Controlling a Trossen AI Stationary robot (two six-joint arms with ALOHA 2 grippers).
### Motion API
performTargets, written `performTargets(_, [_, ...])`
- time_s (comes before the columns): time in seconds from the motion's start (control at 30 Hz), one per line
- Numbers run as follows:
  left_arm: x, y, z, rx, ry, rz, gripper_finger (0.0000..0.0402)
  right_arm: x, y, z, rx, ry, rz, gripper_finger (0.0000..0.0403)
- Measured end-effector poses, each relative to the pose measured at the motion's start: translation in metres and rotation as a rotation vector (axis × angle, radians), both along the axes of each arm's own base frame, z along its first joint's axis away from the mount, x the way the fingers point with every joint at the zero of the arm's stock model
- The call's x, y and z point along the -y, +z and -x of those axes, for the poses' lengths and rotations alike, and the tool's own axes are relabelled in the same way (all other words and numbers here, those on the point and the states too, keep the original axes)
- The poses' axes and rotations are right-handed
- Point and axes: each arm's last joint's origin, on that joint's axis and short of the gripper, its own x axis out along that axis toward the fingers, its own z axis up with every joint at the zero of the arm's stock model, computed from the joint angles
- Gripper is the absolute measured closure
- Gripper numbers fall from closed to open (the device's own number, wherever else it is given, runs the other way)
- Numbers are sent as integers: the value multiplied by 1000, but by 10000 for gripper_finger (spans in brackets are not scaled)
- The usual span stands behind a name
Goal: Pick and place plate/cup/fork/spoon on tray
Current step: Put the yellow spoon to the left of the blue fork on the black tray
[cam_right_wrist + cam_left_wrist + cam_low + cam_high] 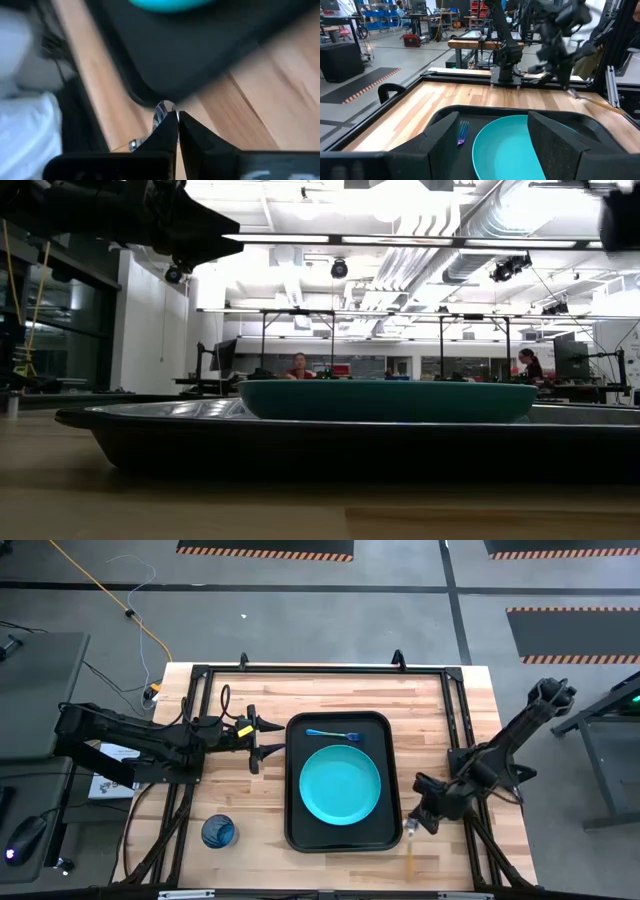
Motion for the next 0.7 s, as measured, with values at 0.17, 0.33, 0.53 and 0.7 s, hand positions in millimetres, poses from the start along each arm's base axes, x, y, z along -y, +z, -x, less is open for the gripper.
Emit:
performTargets(0.17, [0,0,0,3,1,22,178,-8,33,-18,225,-90,154,402])
performTargets(0.33, [0,0,0,3,2,30,178,-7,42,-30,399,-427,304,402])
performTargets(0.53, [0,0,0,5,2,30,178,-2,34,-41,512,-657,454,403])
performTargets(0.7, [0,2,0,26,2,47,178,13,26,-58,508,-742,617,403])
